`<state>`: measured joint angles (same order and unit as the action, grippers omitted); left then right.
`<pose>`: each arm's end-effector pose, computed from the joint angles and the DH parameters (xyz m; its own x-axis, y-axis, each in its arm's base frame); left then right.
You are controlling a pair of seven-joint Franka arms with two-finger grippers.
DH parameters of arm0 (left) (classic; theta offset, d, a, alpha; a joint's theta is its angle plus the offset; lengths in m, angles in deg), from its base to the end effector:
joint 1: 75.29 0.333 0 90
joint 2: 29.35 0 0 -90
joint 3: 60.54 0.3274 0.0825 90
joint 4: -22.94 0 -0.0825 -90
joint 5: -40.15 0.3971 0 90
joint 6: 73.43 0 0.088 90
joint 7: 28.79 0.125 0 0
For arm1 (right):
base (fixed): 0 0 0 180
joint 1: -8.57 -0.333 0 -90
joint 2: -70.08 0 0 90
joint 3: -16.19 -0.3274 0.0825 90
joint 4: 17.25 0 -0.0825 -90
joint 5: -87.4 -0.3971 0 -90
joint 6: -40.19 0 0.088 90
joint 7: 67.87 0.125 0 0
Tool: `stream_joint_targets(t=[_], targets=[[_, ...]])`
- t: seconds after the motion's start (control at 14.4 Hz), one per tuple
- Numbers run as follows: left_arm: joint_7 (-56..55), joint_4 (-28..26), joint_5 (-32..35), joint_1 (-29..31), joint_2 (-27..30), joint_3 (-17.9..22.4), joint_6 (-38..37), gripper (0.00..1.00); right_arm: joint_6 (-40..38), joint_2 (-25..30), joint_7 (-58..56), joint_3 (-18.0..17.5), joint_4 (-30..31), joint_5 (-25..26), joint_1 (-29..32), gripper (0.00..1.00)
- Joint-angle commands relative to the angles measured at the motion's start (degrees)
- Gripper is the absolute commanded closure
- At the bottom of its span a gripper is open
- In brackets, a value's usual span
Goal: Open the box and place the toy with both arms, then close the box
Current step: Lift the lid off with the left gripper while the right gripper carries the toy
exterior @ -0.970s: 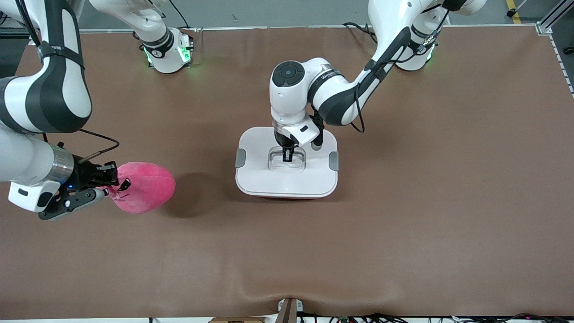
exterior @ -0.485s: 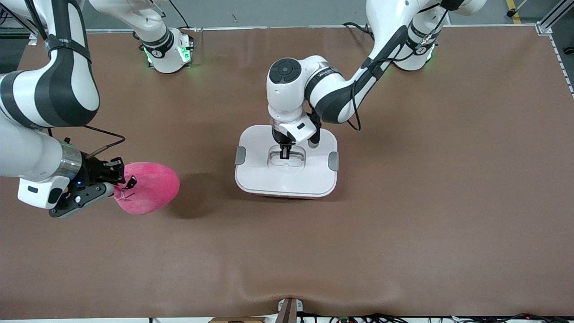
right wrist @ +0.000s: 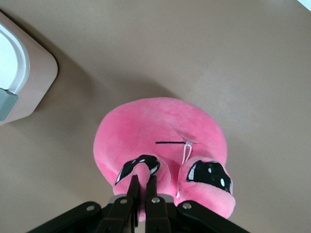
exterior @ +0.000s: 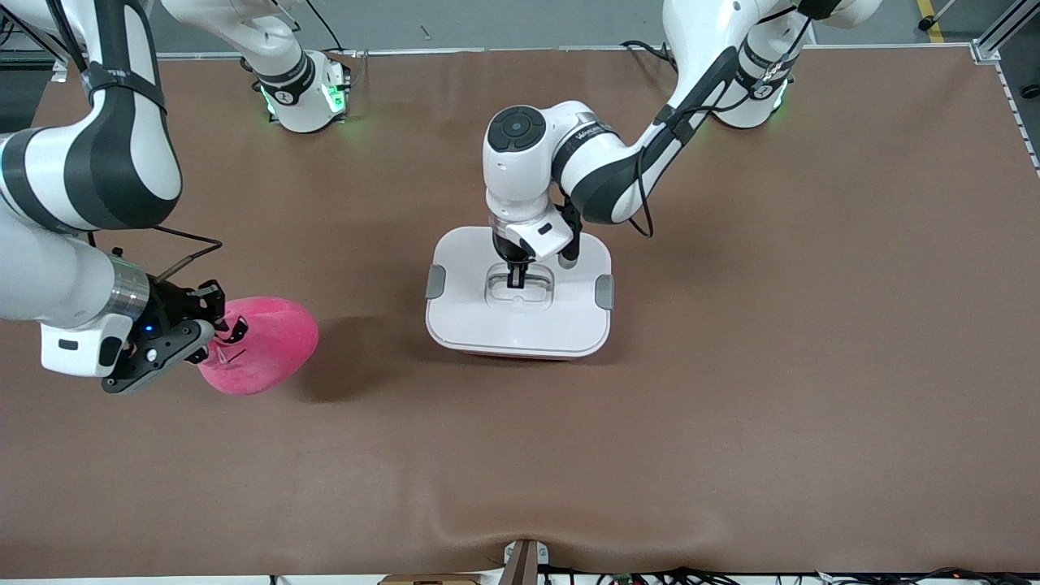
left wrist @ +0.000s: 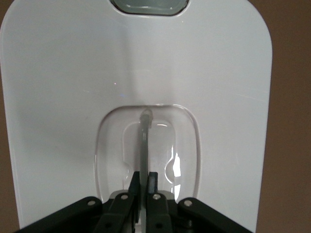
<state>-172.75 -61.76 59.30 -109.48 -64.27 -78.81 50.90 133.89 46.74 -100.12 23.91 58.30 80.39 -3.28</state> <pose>0.4957 -0.5506 0.3296 0.0842 0.9962 -0.0218 0.9842 -0.0798 0.1578 0.6822 0.0798 0.4908 0.8061 0.5906 -0.0376 0.5846 -0.8046 -0.1037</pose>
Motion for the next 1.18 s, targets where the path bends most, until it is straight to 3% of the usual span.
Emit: stream_joint_targets(t=[0.0, 0.49, 1.11], targets=[[-3.0, 0.6, 0.7, -1.4, -1.2, 0.3, -0.1, 1.0, -0.6, 1.0, -2.3, 0.5, 0.1, -0.7, -0.4, 1.0], [-4.5, 0.7, 0.7, -1.5, -0.7, 0.2, -1.5, 1.0, -0.7, 1.3, -5.6, 0.3, -0.3, -0.5, -1.0, 1.0], [-2.4, 1.2, 0.7, -0.5, 3.4, -1.6, -6.4, 1.0, -0.5, 1.5, -21.5, 0.4, -0.6, 1.2, -3.6, 1.0]])
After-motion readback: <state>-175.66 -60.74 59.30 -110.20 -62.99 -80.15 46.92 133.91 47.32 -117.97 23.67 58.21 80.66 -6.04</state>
